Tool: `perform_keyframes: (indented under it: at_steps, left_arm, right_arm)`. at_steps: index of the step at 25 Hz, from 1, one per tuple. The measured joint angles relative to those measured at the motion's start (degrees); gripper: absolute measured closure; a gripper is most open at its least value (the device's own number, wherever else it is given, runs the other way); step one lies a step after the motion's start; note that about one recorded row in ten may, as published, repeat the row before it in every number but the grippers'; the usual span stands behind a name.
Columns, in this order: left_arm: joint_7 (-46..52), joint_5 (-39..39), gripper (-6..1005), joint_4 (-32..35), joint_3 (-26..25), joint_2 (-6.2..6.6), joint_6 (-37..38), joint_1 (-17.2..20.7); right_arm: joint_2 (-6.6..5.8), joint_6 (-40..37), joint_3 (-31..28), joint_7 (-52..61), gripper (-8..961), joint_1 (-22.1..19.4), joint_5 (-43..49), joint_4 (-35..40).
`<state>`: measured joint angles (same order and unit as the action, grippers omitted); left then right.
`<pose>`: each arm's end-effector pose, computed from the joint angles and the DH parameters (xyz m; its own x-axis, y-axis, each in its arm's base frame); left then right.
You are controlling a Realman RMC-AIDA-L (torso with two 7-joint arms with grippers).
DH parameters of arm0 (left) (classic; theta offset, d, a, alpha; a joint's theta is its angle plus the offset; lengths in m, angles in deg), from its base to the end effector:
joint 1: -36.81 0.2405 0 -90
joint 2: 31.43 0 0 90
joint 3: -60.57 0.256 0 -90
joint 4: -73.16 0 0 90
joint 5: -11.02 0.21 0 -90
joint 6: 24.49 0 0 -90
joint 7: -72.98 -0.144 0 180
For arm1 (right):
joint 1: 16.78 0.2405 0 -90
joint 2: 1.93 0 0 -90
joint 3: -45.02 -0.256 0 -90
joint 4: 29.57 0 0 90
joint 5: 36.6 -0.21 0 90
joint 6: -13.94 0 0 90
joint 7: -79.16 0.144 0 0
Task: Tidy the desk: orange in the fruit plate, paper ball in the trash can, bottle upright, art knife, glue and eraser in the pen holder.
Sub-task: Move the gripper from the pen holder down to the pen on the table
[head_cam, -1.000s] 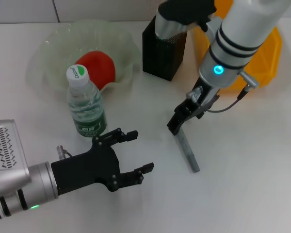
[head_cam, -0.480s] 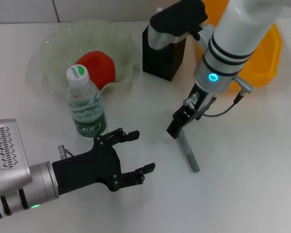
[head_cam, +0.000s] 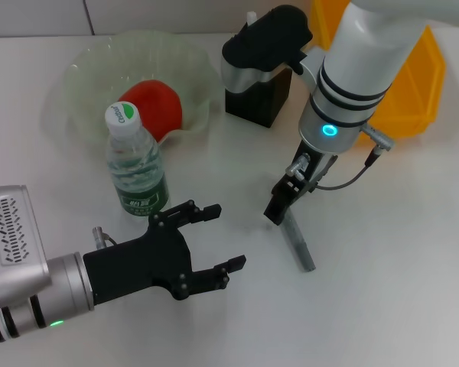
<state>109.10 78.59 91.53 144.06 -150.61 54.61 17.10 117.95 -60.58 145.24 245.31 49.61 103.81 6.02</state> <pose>-0.2812 0.2494 -0.0867 0.8249 0.0347 0.5643 0.2316 -0.9312 -0.2813 0.1237 0.3854 -0.1030 0.5864 -0.6919 0.4213 -0.5151 -0.7199 -0.4652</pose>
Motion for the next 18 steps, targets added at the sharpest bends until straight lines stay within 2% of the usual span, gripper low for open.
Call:
perform_keyframes:
  at_steps: [18]
  left_arm:
    - [0.0,-0.07,197,0.0,0.0,0.0,-0.39,-0.51]
  right_arm:
    - [0.0,-1.36,1.65,1.16,208,0.59,0.33,-0.44]
